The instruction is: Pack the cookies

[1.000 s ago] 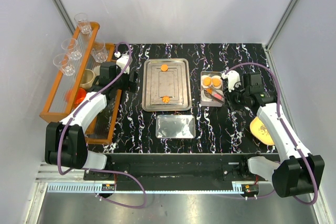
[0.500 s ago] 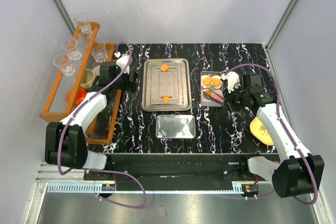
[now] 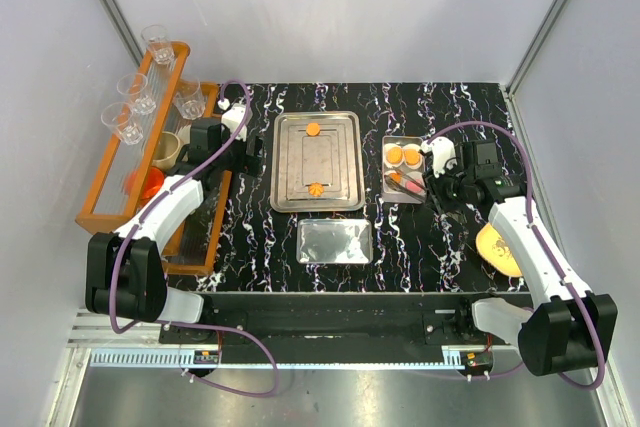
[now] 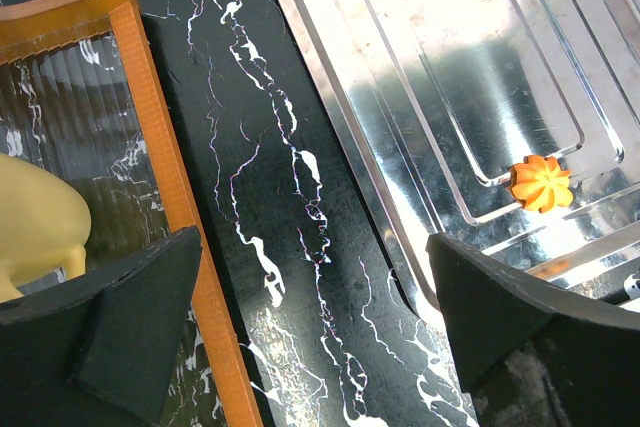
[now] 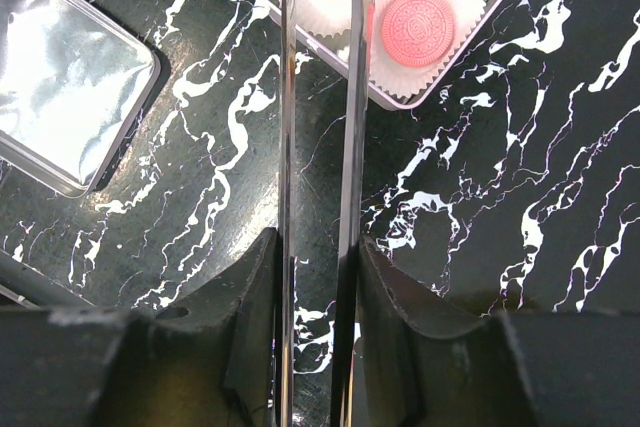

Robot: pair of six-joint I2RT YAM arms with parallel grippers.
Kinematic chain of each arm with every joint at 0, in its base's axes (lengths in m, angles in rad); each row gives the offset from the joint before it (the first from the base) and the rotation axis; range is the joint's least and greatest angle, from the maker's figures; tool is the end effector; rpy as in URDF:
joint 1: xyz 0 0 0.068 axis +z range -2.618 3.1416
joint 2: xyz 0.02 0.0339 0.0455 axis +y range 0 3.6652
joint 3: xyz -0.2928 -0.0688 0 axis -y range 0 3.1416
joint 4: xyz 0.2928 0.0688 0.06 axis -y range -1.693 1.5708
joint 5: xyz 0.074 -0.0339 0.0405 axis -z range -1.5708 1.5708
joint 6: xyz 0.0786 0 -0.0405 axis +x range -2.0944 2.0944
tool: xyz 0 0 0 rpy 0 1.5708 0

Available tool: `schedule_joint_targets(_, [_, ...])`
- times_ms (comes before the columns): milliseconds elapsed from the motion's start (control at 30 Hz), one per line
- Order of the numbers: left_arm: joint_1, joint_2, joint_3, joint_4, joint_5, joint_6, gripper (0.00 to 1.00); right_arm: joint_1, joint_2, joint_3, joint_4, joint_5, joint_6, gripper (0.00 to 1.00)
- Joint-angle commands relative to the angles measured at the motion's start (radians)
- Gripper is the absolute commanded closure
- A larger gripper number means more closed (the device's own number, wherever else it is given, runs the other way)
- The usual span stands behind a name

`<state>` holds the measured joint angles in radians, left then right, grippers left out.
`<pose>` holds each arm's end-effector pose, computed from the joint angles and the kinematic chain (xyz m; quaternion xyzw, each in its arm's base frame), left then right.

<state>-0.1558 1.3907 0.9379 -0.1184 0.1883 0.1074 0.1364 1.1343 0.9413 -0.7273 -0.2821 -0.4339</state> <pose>0.3774 -0.0742 0.2457 0.1593 0.8603 -0.0940 0.4750 0.2800 0.0605 0.2626 -0.3070 0.8876 0.0849 0.3326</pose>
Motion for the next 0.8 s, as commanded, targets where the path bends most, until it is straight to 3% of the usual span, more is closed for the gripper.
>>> schedule_joint_targets(0, [-0.002, 0.002, 0.036, 0.034, 0.011, 0.005, 0.01, -0.006, -0.005, 0.005, 0.028, -0.025, -0.011, 0.61])
schedule_joint_targets(267, [-0.002, 0.001, 0.035, 0.033, 0.01, 0.005, 0.01, -0.006, 0.001, 0.01, 0.028, -0.023, -0.011, 0.52])
schedule_joint_targets(767, [-0.002, 0.002, 0.035, 0.033, 0.005, 0.008, 0.01, -0.008, -0.005, 0.063, 0.037, -0.034, 0.023, 0.52])
